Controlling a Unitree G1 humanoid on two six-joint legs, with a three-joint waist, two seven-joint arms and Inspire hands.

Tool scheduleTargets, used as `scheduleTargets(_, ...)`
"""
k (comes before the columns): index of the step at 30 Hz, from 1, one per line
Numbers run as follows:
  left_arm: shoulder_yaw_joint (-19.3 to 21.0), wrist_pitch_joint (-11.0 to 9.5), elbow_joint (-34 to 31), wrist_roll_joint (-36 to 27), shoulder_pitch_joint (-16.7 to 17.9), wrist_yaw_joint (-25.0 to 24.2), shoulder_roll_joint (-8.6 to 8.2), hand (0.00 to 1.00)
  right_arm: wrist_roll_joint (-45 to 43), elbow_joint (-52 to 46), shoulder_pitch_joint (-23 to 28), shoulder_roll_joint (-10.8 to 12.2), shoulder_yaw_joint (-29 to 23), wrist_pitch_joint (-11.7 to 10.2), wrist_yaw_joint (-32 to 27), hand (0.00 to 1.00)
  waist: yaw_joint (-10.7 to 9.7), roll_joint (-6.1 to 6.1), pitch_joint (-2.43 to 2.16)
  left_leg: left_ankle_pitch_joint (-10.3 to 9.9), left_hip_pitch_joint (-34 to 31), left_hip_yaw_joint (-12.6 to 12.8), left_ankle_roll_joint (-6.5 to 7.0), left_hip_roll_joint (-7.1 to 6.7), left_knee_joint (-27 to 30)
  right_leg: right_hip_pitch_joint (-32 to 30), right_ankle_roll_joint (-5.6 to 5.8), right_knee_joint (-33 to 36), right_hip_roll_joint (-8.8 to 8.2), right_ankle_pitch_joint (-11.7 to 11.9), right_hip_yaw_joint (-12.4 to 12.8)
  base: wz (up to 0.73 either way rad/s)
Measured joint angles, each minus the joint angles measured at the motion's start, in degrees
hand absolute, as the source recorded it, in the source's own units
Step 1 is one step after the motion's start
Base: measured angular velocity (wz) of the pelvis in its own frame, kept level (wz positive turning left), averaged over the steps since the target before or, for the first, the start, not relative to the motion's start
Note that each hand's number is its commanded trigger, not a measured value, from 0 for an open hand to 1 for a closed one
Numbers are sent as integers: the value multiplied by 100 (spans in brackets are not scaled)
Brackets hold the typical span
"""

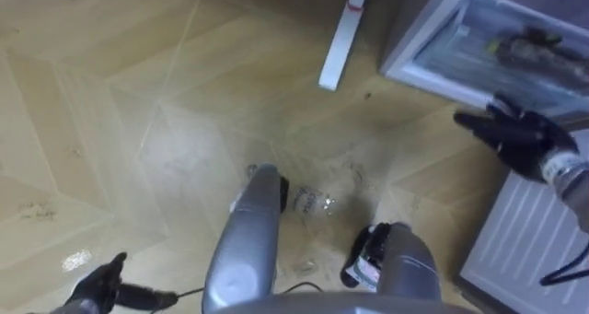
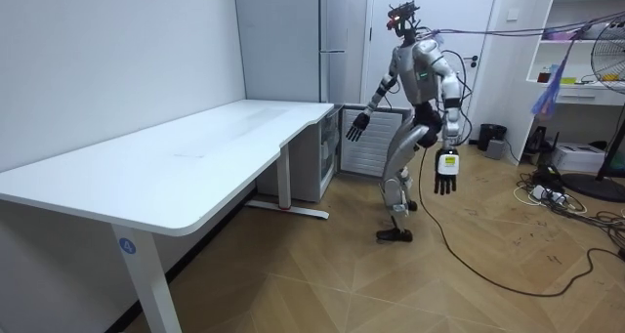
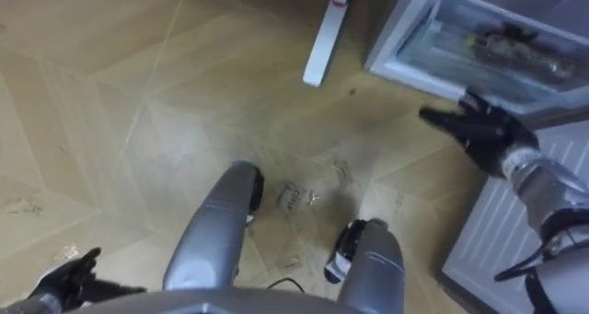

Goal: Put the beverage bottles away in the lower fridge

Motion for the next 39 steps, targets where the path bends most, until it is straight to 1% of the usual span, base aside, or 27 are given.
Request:
scheduleTargets(1, 0, -10, 96, 1, -49, -6, -67, 0, -102, 58, 60, 30, -65, 1, 33, 0, -18, 30, -20, 5, 84, 17, 4, -1, -60, 58, 11, -74, 5, 19, -1, -4)
scheduleTargets(2, -3, -26, 269, 2, -115, -17, -193, 0, -228, 110, 180, 82, -89, 10, 63, 0, -74, 70, -44, 10, 254, 36, 7, -1, -183, 222, 14, -226, 9, 64, -7, -9)
scheduleTargets(3, -5, -34, 391, 2, -128, -18, -298, 0, -328, 112, 299, 177, -88, 38, 88, 0, -105, 86, -57, 20, 437, 78, 12, -1, -328, 378, 25, -378, 7, 106, -10, -11)
scheduleTargets(4, -4, -33, 432, 1, -128, -19, -346, 0, -332, 121, 355, 235, -97, 57, 108, 0, -129, 90, -60, 29, 527, 94, 14, -2, -407, 454, 28, -462, 6, 133, -19, -12)
scheduleTargets(5, -1, -34, 494, 1, -130, -23, -443, 0, -376, 165, 458, 374, -154, 80, 150, 0, -189, 96, -64, 57, 694, 121, 18, -2, -566, 633, 37, -633, 8, 183, -38, -3)
scheduleTargets(6, 2, -37, 534, 1, -134, -38, -509, 0, -526, 235, 564, 578, -298, 69, 174, 0, -294, 103, -66, 91, 841, 148, 23, -2, -689, 771, 44, -786, 13, 215, -65, 0)
scheduleTargets(7, 3, -39, 540, 4, -135, -49, -532, 0, -568, 316, 647, 685, -359, 68, 202, 0, -341, 105, -65, 97, 907, 149, 22, -2, -725, 845, 45, -864, 23, 236, -71, 0)
scheduleTargets(8, 8, -62, 547, 41, -145, -69, -578, 0, -687, 378, 728, 874, -445, 72, 228, 0, -417, 105, -70, 107, 1041, 166, 22, 1, -821, 983, 57, -1008, 41, 275, -72, -6)
scheduleTargets(9, 11, -95, 572, 123, -178, -61, -632, 0, -832, 386, 869, 1020, -495, 69, 219, 0, -447, 110, -70, 116, 1172, 202, 28, 1, -927, 1106, 70, -1142, 42, 321, -73, -9)
scheduleTargets(10, 11, -119, 611, 174, -210, -54, -666, 0, -888, 390, 975, 1086, -490, 68, 218, 0, -460, 110, -70, 120, 1252, 231, 33, 1, -994, 1177, 74, -1217, 40, 344, -75, -15)
scheduleTargets(11, 9, -145, 661, 206, -251, 1, -730, 0, -989, 386, 1113, 1212, -474, 68, 211, 0, -469, 111, -72, 128, 1430, 278, 41, 2, -1117, 1329, 97, -1373, 41, 409, -96, -24)
scheduleTargets(12, 10, -183, 662, 201, -249, 50, -773, 0, -1119, 368, 1257, 1324, -481, 67, 196, 0, -493, 121, -79, 129, 1591, 299, 42, 8, -1244, 1475, 104, -1540, 36, 489, -176, -26)
scheduleTargets(14, 83, -224, 663, 252, -242, 66, -833, 0, -1567, 337, 1374, 1427, -493, 67, 179, 0, -573, 130, -86, 137, 1790, 326, 55, 7, -1433, 1656, 119, -1770, 41, 607, -231, -27)
scheduleTargets(15, 248, -235, 670, 314, -242, 107, -928, 0, -1895, 329, 1436, 1459, -496, 65, 138, 0, -603, 134, -87, 145, 1952, 354, 69, 7, -1593, 1829, 136, -1942, 55, 700, -236, -29)
scheduleTargets(17, 270, -271, 671, 450, -232, 165, -991, 0, -1970, 327, 1648, 1538, -501, 51, 56, 0, -670, 125, -88, 154, 2249, 409, 81, 4, -1785, 2117, 159, -2192, 62, 800, -291, -22)
scheduleTargets(19, 284, -272, 725, 481, -171, 216, -1050, 0, -1974, 318, 1833, 1633, -563, 53, 1, 0, -735, 73, -119, 155, 2592, 495, 84, 2, -1995, 2411, 177, -2429, 63, 869, -331, -21)
scheduleTargets(20, 368, -264, 791, 486, -117, 269, -1108, 0, -1971, 296, 1945, 1700, -664, 52, -11, 0, -778, 54, -153, 155, 2789, 507, 84, 1, -2100, 2609, 187, -2595, 89, 925, -344, -18)
scheduleTargets(21, 515, -261, 811, 507, -89, 307, -1169, 0, -1988, 279, 2018, 1767, -784, 43, -28, 0, -836, 22, -166, 156, 2972, 507, 82, 1, -2214, 2783, 187, -2726, 99, 962, -406, -12)
scheduleTargets(22, 587, -261, 826, 537, -88, 327, -1197, 0, -2018, 282, 2051, 1801, -831, 41, -58, 0, -875, 5, -166, 157, 3058, 510, 80, 1, -2263, 2871, 189, -2782, 103, 975, -430, -9)
scheduleTargets(23, 753, -261, 841, 696, -78, 407, -1253, 0, -2138, 287, 2139, 1886, -960, 39, -125, 0, -915, -36, -166, 164, 3217, 525, 70, 1, -2354, 3012, 188, -2872, 112, 991, -463, -11)
scheduleTargets(24, 904, -263, 891, 910, -73, 495, -1296, 0, -2268, 287, 2203, 1951, -1055, 39, -165, 0, -928, -62, -184, 168, 3354, 533, 63, 2, -2425, 3129, 192, -2967, 130, 1016, -468, -13)
scheduleTargets(27, 1010, -264, 883, 1208, 13, 695, -1367, 0, -2334, 279, 2329, 2009, -1145, 41, -271, 0, -1043, -63, -187, 168, 3624, 554, 62, 2, -2535, 3413, 201, -3156, 152, 1048, -494, -3)
scheduleTargets(31, 1025, -262, 886, 1248, 87, 925, -1439, 0, -2357, 233, 2356, 2040, -1168, 10, -575, 0, -1119, -57, -184, 172, 3871, 611, 55, 2, -2666, 3615, 201, -3248, 162, 1049, -468, -7)
scheduleTargets(33, 1184, -263, 897, 1480, 86, 1043, -1517, 0, -2494, 163, 2345, 2124, -1448, -9, -833, 0, -1198, -55, -178, 172, 4003, 641, 55, 4, -2701, 3713, 208, -3320, 175, 1063, -443, -5)
scheduleTargets(34, 1216, -264, 895, 1525, 91, 1052, -1523, 0, -2527, 48, 2385, 2140, -1542, -10, -910, 0, -1207, -55, -178, 172, 4025, 648, 55, 3, -2702, 3730, 208, -3321, 174, 1063, -447, -7)
scheduleTargets(37, 1425, -272, 863, 1652, 66, 1074, -1553, 0, -2805, -649, 2486, 2152, -1941, -56, -1244, 0, -1325, -53, -178, 173, 4094, 700, 54, 6, -2756, 3755, 211, -3353, 181, 1081, -406, -11)
scheduleTargets(39, 1586, -305, 863, 1743, 100, 1192, -1581, 0, -3295, -1436, 2479, 2138, -2109, -84, -1573, 0, -1351, -58, -164, 179, 4277, 724, 51, 5, -2867, 3791, 207, -3402, 215, 1134, -236, -36)
